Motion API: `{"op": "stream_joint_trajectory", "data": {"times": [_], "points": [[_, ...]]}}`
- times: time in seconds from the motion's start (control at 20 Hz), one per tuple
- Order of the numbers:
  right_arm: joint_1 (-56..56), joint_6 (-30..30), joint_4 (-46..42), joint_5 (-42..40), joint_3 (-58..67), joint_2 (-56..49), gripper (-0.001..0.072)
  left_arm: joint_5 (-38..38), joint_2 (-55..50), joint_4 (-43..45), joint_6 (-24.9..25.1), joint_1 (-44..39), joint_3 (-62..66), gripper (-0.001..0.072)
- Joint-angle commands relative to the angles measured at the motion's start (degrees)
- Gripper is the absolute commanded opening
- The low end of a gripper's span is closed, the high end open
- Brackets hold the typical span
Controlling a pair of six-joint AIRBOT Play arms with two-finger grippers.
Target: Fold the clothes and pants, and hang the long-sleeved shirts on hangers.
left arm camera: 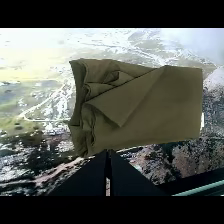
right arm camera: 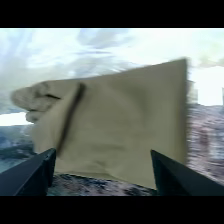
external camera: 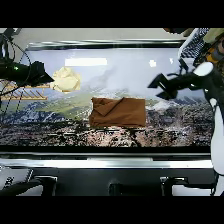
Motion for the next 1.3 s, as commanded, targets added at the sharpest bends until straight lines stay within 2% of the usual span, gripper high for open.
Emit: {"op": "stream_joint_trajectory", "data": {"times": [0.0, 0.1, 0.2, 0.3, 0.4, 0.65, 0.75, 0.8, 0.85, 1.0, 1.25], "points": [[-6.6, -9.9, 4.0, 1.6, -8.2, -1.9, 0.0677, 0.0, 0.0, 0.0, 0.0, 0.0, 0.0, 0.0019], [-5.7, -13.9, 6.3, 0.0, -12.3, -4.3, 0.0677, 0.0, 0.0, 0.0, 0.0, 0.0, 0.0, 0.0019], [-4.7, -16.5, 8.0, -2.5, -14.4, -7.1, 0.0643, 0.2, 0.0, 0.0, 0.0, 0.0, 0.0, 0.0019], [-3.9, -17.2, 9.7, -4.6, -14.6, -10.0, 0.0598, 0.2, 0.0, 0.0, 0.0, 0.0, 0.0, 0.0019], [-3.2, -18.9, 13.0, -4.9, -14.6, -12.2, 0.0594, 0.2, 0.0, 0.0, 0.0, 0.0, 0.0, 0.0019], [0.0, -19.7, 13.5, -5.1, -14.6, -13.7, 0.0514, 2.6, 0.0, 0.0, 0.0, 0.0, 0.0, 0.0019], [1.2, -19.7, 13.2, -6.0, -14.6, -13.7, 0.0364, 2.8, -0.3, 0.0, 0.0, 0.0, 0.0, 0.0020], [1.6, -19.7, 13.8, -6.3, -14.6, -13.7, 0.0240, 2.7, -0.5, 0.0, -0.2, 0.0, 0.0, 0.0019], [1.6, -19.7, 14.6, -6.5, -14.6, -13.6, 0.0052, 2.7, -0.6, 0.0, -0.2, 0.0, 0.0, 0.0019], [1.5, -18.0, 17.7, -4.8, -11.0, -13.3, 0.0030, 2.7, -0.7, 0.0, -0.2, 0.0, 0.0, 0.0019], [1.4, -5.2, 13.3, -4.4, 6.1, -13.3, 0.0030, 2.7, -0.7, 0.0, -0.2, 0.0, 0.0, 0.0019]]}}
